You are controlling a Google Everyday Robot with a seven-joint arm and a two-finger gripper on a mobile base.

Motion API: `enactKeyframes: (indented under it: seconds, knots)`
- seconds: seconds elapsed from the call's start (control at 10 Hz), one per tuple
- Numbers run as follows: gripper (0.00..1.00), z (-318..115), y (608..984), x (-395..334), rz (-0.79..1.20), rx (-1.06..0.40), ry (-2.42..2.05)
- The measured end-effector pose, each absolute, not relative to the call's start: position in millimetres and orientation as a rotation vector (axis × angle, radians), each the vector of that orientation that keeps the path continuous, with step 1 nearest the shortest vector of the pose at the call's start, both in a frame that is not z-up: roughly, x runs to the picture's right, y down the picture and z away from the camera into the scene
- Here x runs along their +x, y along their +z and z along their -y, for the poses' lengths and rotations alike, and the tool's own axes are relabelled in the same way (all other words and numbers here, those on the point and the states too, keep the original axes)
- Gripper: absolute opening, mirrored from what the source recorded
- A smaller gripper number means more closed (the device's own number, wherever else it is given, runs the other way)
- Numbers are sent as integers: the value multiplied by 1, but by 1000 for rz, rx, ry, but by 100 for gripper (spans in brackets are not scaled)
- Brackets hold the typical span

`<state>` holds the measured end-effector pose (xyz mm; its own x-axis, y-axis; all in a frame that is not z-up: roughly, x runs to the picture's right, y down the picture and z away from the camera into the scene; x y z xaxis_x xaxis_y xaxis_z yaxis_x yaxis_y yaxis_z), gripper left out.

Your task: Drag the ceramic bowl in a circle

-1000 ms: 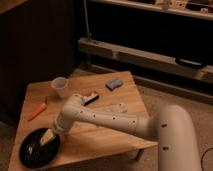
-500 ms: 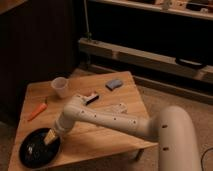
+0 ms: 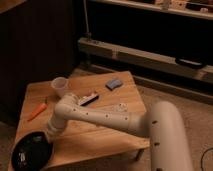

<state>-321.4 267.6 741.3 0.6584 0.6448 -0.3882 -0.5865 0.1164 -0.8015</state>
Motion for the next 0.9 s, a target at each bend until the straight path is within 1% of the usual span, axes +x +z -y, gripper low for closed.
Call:
enactKeyframes:
  seconds: [0.2, 0.4, 0.6, 0.9]
  knots:
    - [0, -280, 732, -338, 25, -1150, 880]
    - [0, -275, 732, -334, 11, -1139, 891]
    - [0, -252, 743, -322, 21, -1122, 913]
    - [0, -192, 775, -299, 50, -1073, 950]
